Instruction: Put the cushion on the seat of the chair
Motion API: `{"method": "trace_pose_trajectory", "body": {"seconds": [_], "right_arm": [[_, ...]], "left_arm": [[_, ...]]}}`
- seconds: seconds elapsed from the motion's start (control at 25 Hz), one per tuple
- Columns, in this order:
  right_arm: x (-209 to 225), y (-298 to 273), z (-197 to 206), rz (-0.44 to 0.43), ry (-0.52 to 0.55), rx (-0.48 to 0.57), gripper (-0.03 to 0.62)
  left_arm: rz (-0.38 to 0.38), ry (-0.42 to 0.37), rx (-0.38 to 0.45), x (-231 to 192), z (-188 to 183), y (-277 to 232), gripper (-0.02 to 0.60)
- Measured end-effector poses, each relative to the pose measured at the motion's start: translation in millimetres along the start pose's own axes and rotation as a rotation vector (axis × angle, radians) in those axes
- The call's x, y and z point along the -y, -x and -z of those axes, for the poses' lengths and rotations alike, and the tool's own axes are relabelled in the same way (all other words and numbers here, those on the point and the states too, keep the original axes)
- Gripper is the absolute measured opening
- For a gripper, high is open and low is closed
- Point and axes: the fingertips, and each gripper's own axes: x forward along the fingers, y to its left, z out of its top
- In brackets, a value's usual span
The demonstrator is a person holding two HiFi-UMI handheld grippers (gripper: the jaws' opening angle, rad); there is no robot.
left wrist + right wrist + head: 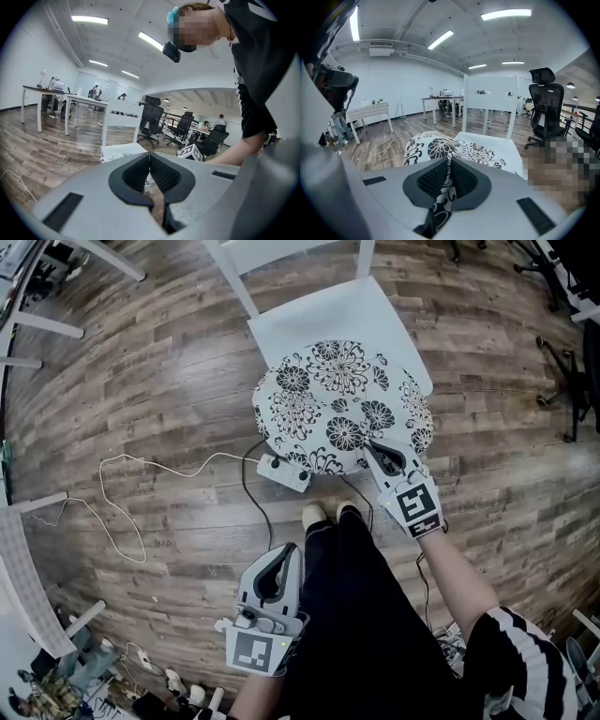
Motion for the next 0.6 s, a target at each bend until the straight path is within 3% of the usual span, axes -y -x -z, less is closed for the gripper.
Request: {"method": "trace_pose_trajectory", "body": {"seconds": [0.6], "right_arm": [[22, -24, 22, 0.033, 0.006, -0.037, 0.031]], "left_arm": [[-0.038, 0.024, -0.014, -11, 12, 0, 0.006]]}}
